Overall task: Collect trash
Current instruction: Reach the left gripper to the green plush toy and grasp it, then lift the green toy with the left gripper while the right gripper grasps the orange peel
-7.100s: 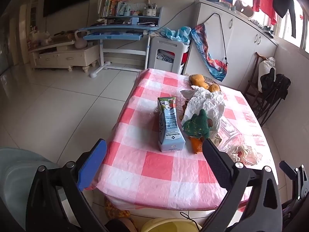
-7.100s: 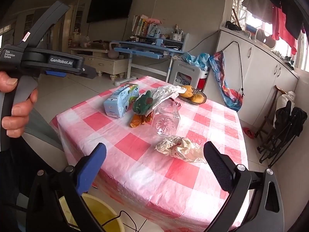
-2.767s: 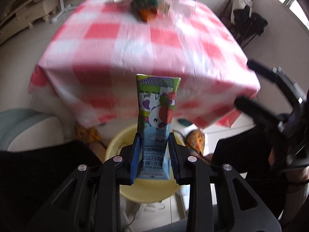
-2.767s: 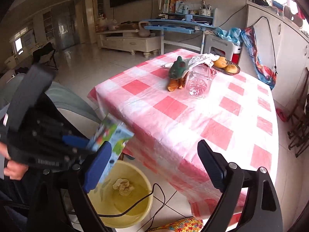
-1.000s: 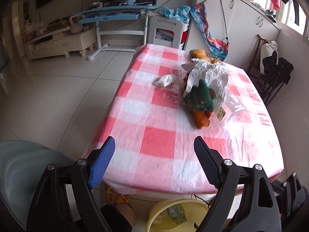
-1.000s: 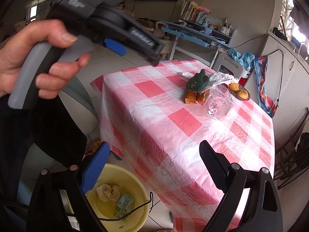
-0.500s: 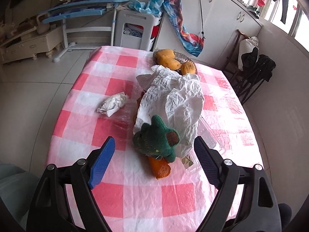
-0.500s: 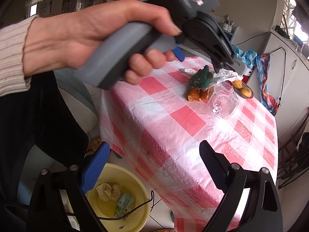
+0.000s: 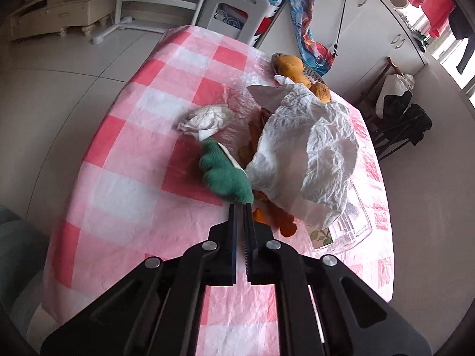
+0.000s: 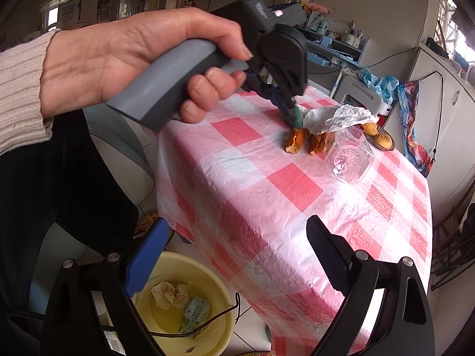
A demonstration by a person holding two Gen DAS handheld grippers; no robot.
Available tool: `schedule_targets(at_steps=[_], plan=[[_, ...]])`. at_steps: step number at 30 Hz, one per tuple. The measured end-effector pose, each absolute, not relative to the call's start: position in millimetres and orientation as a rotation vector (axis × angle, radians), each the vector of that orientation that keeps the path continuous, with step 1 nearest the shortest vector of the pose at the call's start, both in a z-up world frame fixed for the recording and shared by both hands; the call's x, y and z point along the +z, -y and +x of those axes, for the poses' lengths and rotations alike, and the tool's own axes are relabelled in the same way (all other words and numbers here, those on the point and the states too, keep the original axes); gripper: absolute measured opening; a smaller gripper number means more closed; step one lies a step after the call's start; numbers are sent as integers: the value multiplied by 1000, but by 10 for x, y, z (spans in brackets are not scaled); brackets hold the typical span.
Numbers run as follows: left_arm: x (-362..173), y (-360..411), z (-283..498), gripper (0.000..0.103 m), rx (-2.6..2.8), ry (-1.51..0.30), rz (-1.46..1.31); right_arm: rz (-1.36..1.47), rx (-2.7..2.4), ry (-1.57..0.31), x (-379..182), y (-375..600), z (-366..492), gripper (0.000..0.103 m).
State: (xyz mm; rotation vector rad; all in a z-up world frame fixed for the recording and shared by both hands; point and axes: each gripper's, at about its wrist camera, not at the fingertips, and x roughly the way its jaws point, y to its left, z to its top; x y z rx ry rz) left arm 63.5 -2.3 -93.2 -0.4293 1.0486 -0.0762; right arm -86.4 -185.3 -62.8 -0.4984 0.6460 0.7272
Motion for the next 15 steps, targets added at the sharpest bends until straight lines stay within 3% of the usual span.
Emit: schedule_targets(at_steps=[6,9,11,15], plan=[[-975,-135,619,6,-74,-1058,-493,-478,728,-655,-617,1871,-840,90],[-931,-116,669,20,-51,-1036,-465,-435,746,-667,-592,1873,-790,90],[-883,-41,755,41,-15,-1017,-371,-389,766,-680,-562,1871,-703,89],[-1061,36,925,46,29,-1095,-259,-343,791,-697,-526,1740,-449,76]])
